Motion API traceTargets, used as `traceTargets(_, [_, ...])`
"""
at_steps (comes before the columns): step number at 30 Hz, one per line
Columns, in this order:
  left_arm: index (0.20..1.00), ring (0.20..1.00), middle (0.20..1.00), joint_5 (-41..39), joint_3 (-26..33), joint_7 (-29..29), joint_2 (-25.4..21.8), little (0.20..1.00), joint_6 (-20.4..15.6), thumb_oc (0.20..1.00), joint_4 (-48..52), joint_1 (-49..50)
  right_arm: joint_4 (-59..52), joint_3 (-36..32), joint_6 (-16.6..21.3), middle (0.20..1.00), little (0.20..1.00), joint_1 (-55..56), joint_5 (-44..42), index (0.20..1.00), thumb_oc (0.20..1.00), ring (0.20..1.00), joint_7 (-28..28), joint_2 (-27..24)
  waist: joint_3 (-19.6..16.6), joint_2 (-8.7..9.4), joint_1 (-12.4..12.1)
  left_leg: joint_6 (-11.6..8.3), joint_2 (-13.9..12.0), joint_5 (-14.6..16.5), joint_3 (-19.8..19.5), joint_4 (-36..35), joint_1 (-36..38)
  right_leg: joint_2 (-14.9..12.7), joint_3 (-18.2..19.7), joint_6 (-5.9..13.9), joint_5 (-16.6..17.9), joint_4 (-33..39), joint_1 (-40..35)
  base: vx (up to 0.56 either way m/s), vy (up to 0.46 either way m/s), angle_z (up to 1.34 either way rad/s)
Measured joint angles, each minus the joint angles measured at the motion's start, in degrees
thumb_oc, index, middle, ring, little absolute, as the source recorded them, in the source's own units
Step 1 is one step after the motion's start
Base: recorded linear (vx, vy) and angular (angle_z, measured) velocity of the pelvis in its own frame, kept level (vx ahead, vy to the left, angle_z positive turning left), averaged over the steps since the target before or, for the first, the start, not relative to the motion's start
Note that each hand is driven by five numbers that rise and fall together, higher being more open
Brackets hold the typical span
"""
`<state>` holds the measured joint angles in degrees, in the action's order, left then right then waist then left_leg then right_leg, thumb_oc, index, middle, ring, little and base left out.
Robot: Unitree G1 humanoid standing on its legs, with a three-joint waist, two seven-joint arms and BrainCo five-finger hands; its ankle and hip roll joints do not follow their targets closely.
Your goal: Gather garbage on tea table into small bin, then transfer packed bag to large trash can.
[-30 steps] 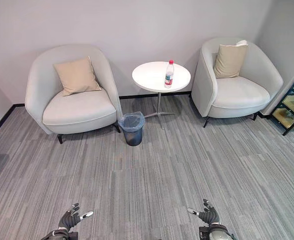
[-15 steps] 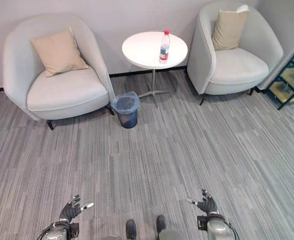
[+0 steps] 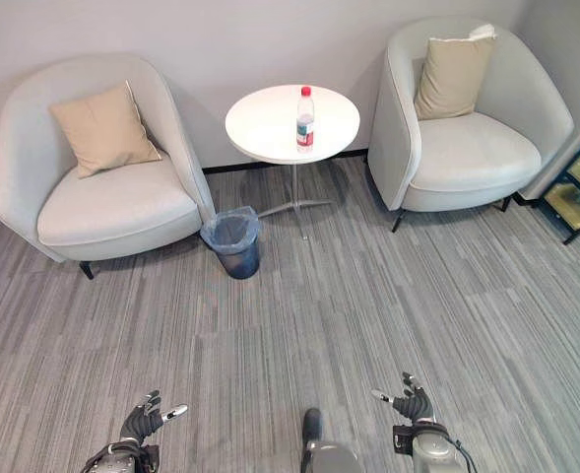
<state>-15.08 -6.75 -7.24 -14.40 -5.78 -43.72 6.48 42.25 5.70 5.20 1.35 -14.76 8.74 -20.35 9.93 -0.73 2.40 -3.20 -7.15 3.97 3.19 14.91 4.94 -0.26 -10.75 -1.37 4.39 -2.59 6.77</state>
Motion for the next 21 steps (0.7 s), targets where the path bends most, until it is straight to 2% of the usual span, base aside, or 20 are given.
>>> traceTargets(2, [1.000,1.000,1.000,0.00,-0.11,0.10,0.72,1.000,0.00,1.000,0.04,-0.18,-0.02,0.18,0.63,1.000,1.000,-0.96,0.00,1.000,1.000,1.000,0.00,-0.27,-0.07,0.04,-0.06,-2.68,0.18,1.40,-1.31,8.46,-4.29,0.84,0.39,-0.86,-0.22,2.06,-2.09,0.14,-0.132,-0.08])
traceTargets(4, [1.000,1.000,1.000,-0.01,-0.34,0.30,0.85,1.000,0.03,1.000,0.01,-0.70,0.12,0.46,0.58,1.000,1.000,-1.16,-0.01,1.000,1.000,1.000,0.01,-0.19,0.04,0.23,-0.06,-3.27,0.93,1.91,-0.95,11.22,-7.26,1.52,0.41,-1.75,-0.15,3.79,-3.90,0.17,-0.090,0.01])
traceTargets(6, [1.000,1.000,1.000,0.00,-1.19,0.36,0.79,1.000,-0.02,1.000,0.31,-2.18,0.47,0.57,0.33,1.000,1.000,-1.03,-0.02,1.000,1.000,1.000,-0.03,-0.09,0.63,1.29,-0.31,-3.27,2.99,1.96,-0.65,5.54,-9.46,1.56,0.48,-1.73,-0.13,6.21,-5.98,0.13,-0.038,0.02])
traceTargets(8, [1.000,1.000,1.000,0.00,-2.32,0.52,0.68,1.000,-0.03,1.000,0.37,-2.70,0.66,0.58,0.30,1.000,1.000,-0.81,-0.02,1.000,1.000,1.000,-0.03,-0.03,0.90,1.83,-0.22,-2.96,3.63,1.13,-0.06,-2.05,-10.37,2.08,-0.04,-2.44,0.97,7.18,-7.18,0.17,-0.031,-0.10])
traceTargets(9, [1.000,1.000,1.000,0.00,-2.30,0.54,0.65,1.000,-0.02,1.000,0.35,-3.00,0.66,0.60,0.33,1.000,1.000,-1.34,-0.03,1.000,1.000,1.000,-0.01,0.14,1.23,2.36,-0.17,-2.93,3.79,0.18,0.57,-4.50,-11.98,2.39,0.11,-2.18,-0.31,7.27,-7.90,0.20,-0.019,-0.03])
traceTargets(11, [1.000,1.000,1.000,0.01,-2.30,0.62,0.56,1.000,-0.04,1.000,0.41,-3.48,1.69,0.76,0.26,1.000,1.000,-1.19,-0.05,1.000,1.000,1.000,-0.01,0.34,1.77,3.39,-0.37,-2.56,5.04,-4.02,0.64,-11.81,-13.35,2.80,0.07,-1.50,-1.64,7.31,-8.90,0.31,0.010,0.01])
traceTargets(12, [1.000,1.000,1.000,0.01,-2.25,0.64,0.41,1.000,0.09,1.000,0.19,-3.30,3.07,1.02,0.25,1.000,1.000,-1.35,-0.06,1.000,1.000,1.000,0.15,0.77,1.93,3.68,-1.12,-2.67,5.77,-6.97,0.69,-16.04,-14.68,3.32,0.39,0.68,-3.93,7.36,-9.26,0.35,0.045,-0.05])
traceTargets(13, [1.000,1.000,1.000,0.01,-2.21,0.62,0.50,1.000,0.20,1.000,-0.04,-2.97,4.87,0.98,-0.12,1.000,1.000,-1.33,-0.11,1.000,1.000,1.000,0.54,1.46,1.99,3.72,-2.02,-2.68,5.47,-9.18,0.45,-20.18,-15.42,3.53,-2.24,3.20,-7.91,6.50,-9.84,0.27,0.058,-0.19])
traceTargets(14, [1.000,1.000,1.000,0.01,-2.14,0.59,0.15,1.000,0.22,1.000,-0.01,-2.95,5.07,1.08,-0.47,1.000,1.000,-1.15,-0.12,1.000,1.000,1.000,0.53,2.01,2.29,4.32,-3.03,-2.89,5.36,-10.84,0.78,-20.11,-16.60,4.03,-1.73,2.63,-6.37,5.57,-9.92,0.27,0.080,-0.21])
traceTargets(15, [1.000,1.000,1.000,0.01,-2.14,0.52,0.08,1.000,0.62,1.000,-0.42,-2.20,5.04,1.15,-0.50,1.000,1.000,-0.96,-0.12,1.000,1.000,1.000,0.54,2.30,2.34,4.03,-3.15,-2.77,4.93,-11.84,0.91,-20.09,-17.61,5.29,-1.70,0.80,-6.22,6.76,-11.90,0.27,0.089,-0.26])
traceTargets(16, [1.000,1.000,1.000,0.01,-2.10,0.48,0.05,1.000,0.91,1.000,-0.47,-1.39,4.96,1.16,-0.50,1.000,1.000,-0.77,-0.08,1.000,1.000,1.000,0.58,2.64,2.05,3.45,-3.41,-2.65,4.76,-11.93,0.92,-20.07,-19.01,6.59,-1.20,0.64,-6.30,7.27,-12.97,0.30,0.112,-0.27])
traceTargets(18, [1.000,1.000,1.000,0.01,-1.58,0.40,-0.08,1.000,0.99,1.000,-0.60,-1.25,4.69,1.72,-0.58,1.000,1.000,-1.44,-0.06,1.000,1.000,1.000,0.52,2.85,2.20,3.50,-4.74,-2.55,5.34,-11.92,0.84,-19.67,-20.25,7.37,1.03,0.21,-7.00,7.27,-14.04,0.28,0.105,-0.57])
traceTargets(21, [1.000,1.000,1.000,0.02,-0.97,0.44,-0.13,1.000,1.03,1.000,-1.29,-0.94,4.36,2.22,-0.56,1.000,1.000,-2.34,0.10,1.000,1.000,1.000,0.48,2.47,2.00,3.61,-4.12,0.43,7.17,-13.29,1.07,-19.01,-18.90,7.24,3.29,0.76,-7.84,7.25,-17.03,0.32,0.155,-0.65])
